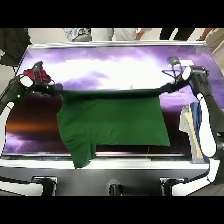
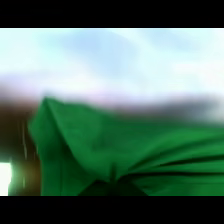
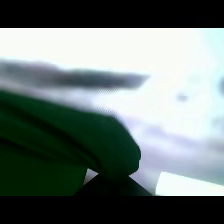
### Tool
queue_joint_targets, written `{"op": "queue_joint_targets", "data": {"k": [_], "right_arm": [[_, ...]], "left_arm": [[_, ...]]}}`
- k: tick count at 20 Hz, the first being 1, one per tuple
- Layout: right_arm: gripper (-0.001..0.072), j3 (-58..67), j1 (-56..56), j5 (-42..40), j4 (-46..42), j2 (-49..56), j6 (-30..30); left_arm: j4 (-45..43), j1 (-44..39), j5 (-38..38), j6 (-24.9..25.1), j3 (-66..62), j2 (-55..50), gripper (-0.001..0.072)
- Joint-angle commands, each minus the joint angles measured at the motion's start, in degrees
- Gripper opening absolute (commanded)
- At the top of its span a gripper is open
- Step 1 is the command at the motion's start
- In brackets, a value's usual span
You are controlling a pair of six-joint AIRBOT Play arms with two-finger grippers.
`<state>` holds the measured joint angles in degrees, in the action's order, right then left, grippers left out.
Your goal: Fold the shirts.
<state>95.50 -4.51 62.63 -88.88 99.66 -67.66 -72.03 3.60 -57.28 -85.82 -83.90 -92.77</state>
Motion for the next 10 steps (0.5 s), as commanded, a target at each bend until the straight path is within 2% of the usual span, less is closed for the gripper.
{"op": "queue_joint_targets", "data": {"k": [1,3,7,9,10], "right_arm": [[0.0042,-0.52,-0.52,17.05,0.07,2.05,4.76],[0.0042,-0.55,-0.57,20.81,0.22,3.08,5.11],[0.0042,-0.55,-0.52,24.59,1.49,4.87,5.49],[0.0045,-0.52,-0.52,24.68,5.33,5.9,3.8],[0.011,-0.5,-0.52,24.41,7.54,5.99,2.71]], "left_arm": [[-0.46,-0.35,-17.9,0.39,2.1,-0.61,0.0028],[-0.59,-0.35,-21.42,0.61,3.98,-0.33,0.0028],[0.42,-0.83,-22.47,-0.57,5.95,-1.33,0.0028],[2.21,-1.44,-22.38,-0.72,6.08,-2.12,0.0036],[3.1,-1.42,-22.21,-0.7,6.05,-2.14,0.013]]}}
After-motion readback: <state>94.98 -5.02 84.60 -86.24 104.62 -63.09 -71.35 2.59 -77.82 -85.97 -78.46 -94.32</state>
